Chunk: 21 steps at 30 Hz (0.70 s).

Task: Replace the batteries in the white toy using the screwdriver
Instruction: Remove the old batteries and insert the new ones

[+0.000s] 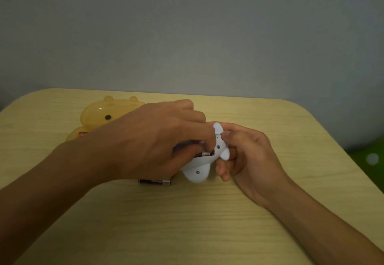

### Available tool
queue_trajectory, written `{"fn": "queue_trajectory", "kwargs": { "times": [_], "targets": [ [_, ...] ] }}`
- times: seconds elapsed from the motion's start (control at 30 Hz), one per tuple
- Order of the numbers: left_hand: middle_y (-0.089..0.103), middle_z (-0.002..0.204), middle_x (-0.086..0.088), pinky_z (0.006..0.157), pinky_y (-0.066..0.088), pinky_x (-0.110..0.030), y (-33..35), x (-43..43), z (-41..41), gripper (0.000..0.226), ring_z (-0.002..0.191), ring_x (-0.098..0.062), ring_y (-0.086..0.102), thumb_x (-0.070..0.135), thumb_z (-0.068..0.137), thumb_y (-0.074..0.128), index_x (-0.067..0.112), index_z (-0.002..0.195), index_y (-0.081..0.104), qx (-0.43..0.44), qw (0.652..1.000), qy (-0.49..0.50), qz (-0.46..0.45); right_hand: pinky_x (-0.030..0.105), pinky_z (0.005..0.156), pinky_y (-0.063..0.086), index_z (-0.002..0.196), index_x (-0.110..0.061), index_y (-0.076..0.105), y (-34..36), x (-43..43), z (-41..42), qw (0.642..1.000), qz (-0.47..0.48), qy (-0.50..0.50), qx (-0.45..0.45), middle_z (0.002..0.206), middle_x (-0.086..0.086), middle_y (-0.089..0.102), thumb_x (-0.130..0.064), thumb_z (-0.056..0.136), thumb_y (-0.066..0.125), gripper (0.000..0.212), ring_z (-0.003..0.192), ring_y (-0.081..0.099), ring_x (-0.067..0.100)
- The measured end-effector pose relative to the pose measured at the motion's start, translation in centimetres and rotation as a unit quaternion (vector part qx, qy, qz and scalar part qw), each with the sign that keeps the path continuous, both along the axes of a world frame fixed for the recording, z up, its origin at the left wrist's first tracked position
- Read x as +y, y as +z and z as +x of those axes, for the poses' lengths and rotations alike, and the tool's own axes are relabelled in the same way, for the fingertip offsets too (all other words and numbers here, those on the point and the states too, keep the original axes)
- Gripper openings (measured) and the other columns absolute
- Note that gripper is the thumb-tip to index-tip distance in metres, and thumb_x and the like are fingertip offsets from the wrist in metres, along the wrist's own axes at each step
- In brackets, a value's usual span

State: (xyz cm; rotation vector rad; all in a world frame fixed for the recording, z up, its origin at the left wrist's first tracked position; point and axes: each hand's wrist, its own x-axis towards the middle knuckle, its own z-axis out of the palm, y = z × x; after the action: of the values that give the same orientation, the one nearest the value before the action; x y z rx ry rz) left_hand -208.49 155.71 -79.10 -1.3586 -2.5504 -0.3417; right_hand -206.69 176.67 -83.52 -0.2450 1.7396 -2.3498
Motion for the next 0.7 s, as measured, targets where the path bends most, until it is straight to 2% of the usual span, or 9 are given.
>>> {"fn": "queue_trajectory", "kwargs": {
  "times": [0.13, 0.23, 0.33, 0.4, 0.5, 0.6, 0.7],
  "targets": [
    [0.055, 0.083, 0.014, 0.058, 0.041, -0.031, 0.2, 0.2, 0.3, 0.005, 0.074, -0.012, 0.045, 0.036, 0.095, 0.052, 0.033, 0.096, 0.055, -0.007, 1.0, -0.008, 0.009, 0.024, 0.038, 0.047, 0.092, -0.007, 0.079, 0.1, -0.1, 0.1, 1.0, 0.012, 0.007, 0.011, 0.061, 0.015, 0.067, -0.01, 0.086, 0.053, 0.026, 0.039, 0.059, 0.021],
    [0.054, 0.079, 0.015, 0.058, 0.042, -0.027, 0.2, -0.2, 0.3, 0.015, 0.071, -0.012, 0.048, 0.045, 0.094, 0.055, 0.03, 0.094, 0.054, -0.014, 0.999, -0.015, 0.044, 0.023, 0.038, 0.047, 0.093, -0.008, 0.079, 0.1, -0.1, 0.2, 1.0, 0.011, 0.011, 0.008, 0.061, 0.015, 0.068, -0.009, 0.086, 0.054, 0.026, 0.038, 0.06, 0.02],
    [0.058, 0.083, 0.019, 0.061, 0.045, -0.023, 0.1, -1.0, 0.0, 0.019, 0.075, -0.009, 0.055, 0.05, 0.088, 0.063, 0.035, 0.098, 0.057, -0.04, 0.996, 0.006, 0.082, 0.023, 0.037, 0.047, 0.1, -0.003, 0.078, 0.1, -0.1, 0.2, 1.0, 0.002, -0.002, 0.002, 0.06, 0.016, 0.067, -0.01, 0.086, 0.054, 0.029, 0.038, 0.06, 0.02],
    [0.066, 0.088, 0.021, 0.066, 0.046, -0.017, -0.3, -1.4, -0.1, 0.022, 0.083, -0.005, 0.062, 0.049, 0.085, 0.068, 0.037, 0.102, 0.061, -0.084, 0.988, 0.014, 0.128, 0.023, 0.037, 0.047, 0.104, 0.0, 0.076, 0.1, -0.2, 0.1, 1.0, -0.002, -0.012, -0.001, 0.059, 0.017, 0.066, -0.011, 0.085, 0.054, 0.031, 0.037, 0.059, 0.02],
    [0.075, 0.09, 0.019, 0.072, 0.047, -0.013, -0.5, -1.7, 0.0, 0.023, 0.089, -0.007, 0.072, 0.036, 0.082, 0.079, 0.029, 0.102, 0.071, -0.135, 0.966, 0.03, 0.217, 0.023, 0.036, 0.046, 0.106, 0.001, 0.075, 0.1, -0.1, 0.1, 1.0, -0.011, -0.025, -0.002, 0.059, 0.017, 0.065, -0.007, 0.091, 0.054, 0.027, 0.037, 0.058, 0.019],
    [0.078, 0.091, 0.011, 0.073, 0.054, -0.022, -0.1, -2.5, -0.1, 0.023, 0.087, -0.013, 0.075, 0.026, 0.08, 0.081, 0.02, 0.101, 0.075, -0.173, 0.942, 0.041, 0.285, 0.025, 0.034, 0.044, 0.105, 0.003, 0.074, 0.2, -0.2, 0.1, 0.999, -0.019, -0.032, -0.003, 0.056, 0.013, 0.062, -0.01, 0.085, 0.054, 0.031, 0.036, 0.056, 0.019],
    [0.079, 0.094, 0.009, 0.072, 0.059, -0.03, 0.2, -3.7, -0.1, 0.022, 0.088, -0.016, 0.076, 0.021, 0.082, 0.081, 0.019, 0.102, 0.075, -0.189, 0.931, 0.054, 0.308, 0.023, 0.035, 0.043, 0.102, 0.001, 0.076, 0.2, -0.4, 0.1, 0.999, -0.015, -0.037, -0.002, 0.053, 0.012, 0.059, -0.016, 0.077, 0.055, 0.036, 0.036, 0.054, 0.02]
  ]
}}
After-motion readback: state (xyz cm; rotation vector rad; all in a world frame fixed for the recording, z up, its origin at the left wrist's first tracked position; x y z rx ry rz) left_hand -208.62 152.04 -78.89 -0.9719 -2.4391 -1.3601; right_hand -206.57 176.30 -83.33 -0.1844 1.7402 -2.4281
